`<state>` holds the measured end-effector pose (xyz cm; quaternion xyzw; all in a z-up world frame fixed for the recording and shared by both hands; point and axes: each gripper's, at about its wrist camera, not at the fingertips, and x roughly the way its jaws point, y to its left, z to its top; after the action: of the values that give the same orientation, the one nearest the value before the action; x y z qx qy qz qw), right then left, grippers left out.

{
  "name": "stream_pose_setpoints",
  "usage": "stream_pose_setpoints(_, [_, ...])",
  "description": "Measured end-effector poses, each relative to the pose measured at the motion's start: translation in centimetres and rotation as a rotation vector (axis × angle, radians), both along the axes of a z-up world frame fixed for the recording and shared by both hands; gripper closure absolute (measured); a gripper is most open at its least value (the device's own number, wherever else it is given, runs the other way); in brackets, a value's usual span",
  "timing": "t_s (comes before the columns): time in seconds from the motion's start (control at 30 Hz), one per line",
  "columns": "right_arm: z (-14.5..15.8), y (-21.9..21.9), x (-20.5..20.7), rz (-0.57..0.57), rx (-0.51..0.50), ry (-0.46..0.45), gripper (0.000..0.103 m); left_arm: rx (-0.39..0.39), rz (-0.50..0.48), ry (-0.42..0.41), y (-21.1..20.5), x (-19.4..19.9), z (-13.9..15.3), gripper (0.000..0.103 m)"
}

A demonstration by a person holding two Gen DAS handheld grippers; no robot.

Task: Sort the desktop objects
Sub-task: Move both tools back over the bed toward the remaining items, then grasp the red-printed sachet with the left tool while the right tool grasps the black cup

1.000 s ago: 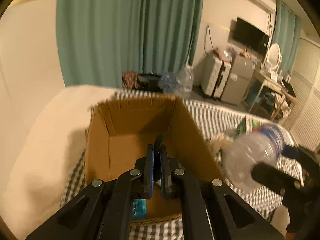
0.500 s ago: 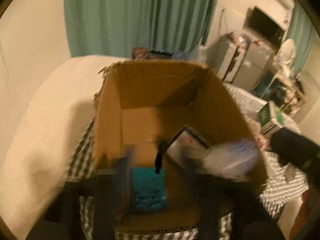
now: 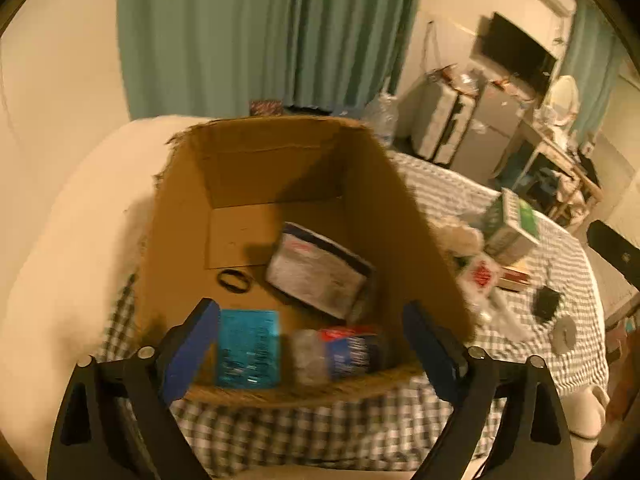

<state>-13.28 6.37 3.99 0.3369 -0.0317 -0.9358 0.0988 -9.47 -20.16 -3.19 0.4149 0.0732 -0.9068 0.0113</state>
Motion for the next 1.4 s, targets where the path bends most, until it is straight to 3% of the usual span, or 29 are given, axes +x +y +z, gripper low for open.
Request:
stream_pose_setpoints(0.33, [-1.8, 14.7, 1.3, -0.262, 0.009, -0.019, 0.003, 0.069, -0.123, -0.005, 11.6, -0.1, -1.0, 0.003])
stream_pose_setpoints(0.47, [-2.7, 17.9, 1.3, -0.315, -0.024, -0.026, 0.003, -0.009, -0.133, 0.033, 16.2, -0.6, -1.7, 0.000])
stream_pose_setpoints(0.87, [-9.0, 21.0, -0.6, -0.332, -0.052, -0.139, 0.003, -0.112, -0.259, 0.018, 23.9, -3.4, -6.5, 0.000])
stream_pose_setpoints(1.1, [-12.2, 23.0, -3.0, -0.371, -0.115, -0.204, 0.003, -0.140, -0.262, -0.021, 24.7, -8.2, -9.7, 0.000])
stream_pose_setpoints(1.27, [-13.9, 23.7, -4.7, -0.376, -0.152, -0.242, 0.003, -0.107, -0.260, -0.057, 24.5, -12.1, -12.1, 0.000])
stream_pose_setpoints(1.4, [-15.0, 24.0, -5.7, -0.396, -0.149, -0.270, 0.003, -0.119, -0.280, -0.039, 24.5, -14.0, -13.4, 0.000])
